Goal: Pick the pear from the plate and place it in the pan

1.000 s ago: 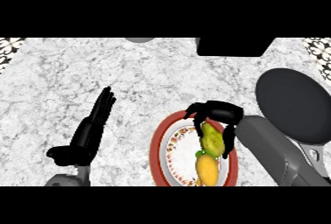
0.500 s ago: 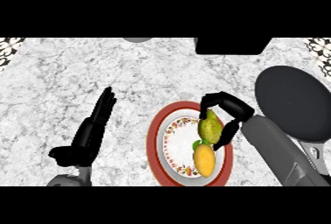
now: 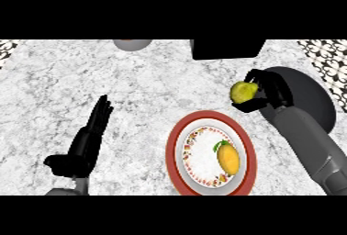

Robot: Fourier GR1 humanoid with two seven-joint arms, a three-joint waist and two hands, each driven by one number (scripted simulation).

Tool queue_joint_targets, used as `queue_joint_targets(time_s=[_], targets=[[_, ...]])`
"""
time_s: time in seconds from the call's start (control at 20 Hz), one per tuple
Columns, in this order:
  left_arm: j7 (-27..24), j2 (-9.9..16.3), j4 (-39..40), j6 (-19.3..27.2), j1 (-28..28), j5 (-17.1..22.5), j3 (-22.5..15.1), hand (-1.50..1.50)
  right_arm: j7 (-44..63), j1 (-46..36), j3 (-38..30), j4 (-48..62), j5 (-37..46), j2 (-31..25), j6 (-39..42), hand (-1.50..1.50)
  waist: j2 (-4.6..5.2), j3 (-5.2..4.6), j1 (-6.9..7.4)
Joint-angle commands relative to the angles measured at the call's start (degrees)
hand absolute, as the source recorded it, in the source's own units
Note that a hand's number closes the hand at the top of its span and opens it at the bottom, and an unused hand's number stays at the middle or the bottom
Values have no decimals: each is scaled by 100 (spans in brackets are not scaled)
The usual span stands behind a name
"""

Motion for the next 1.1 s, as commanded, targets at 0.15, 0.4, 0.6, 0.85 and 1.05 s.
queue_joint_targets(time_s=[0.15, 0.4, 0.6, 0.85, 1.05], targets=[[80, 66, 7, -73, -15, 59, 58, 0, 2670, -806, -48, -199, 575, 454, -1837, 150, 24, 32, 46], [-145, 101, -219, -135, 266, 95, 65, 0, 4279, -806, 86, -605, 995, 641, -2410, 150, 50, 56, 61], [-124, 69, -74, -197, 116, 125, 91, 0, 5257, -653, 182, -1482, 1395, 324, -2564, 150, 118, 70, 47], [-46, -31, -135, -44, 62, -84, -12, 0, 6004, 279, 253, -2293, 2201, -408, -2745, 150, 186, 80, 155], [-16, -91, -315, -55, 120, -74, -71, 0, 6205, 830, 156, -2614, 2825, -1116, -2642, 150, 203, 81, 207]])
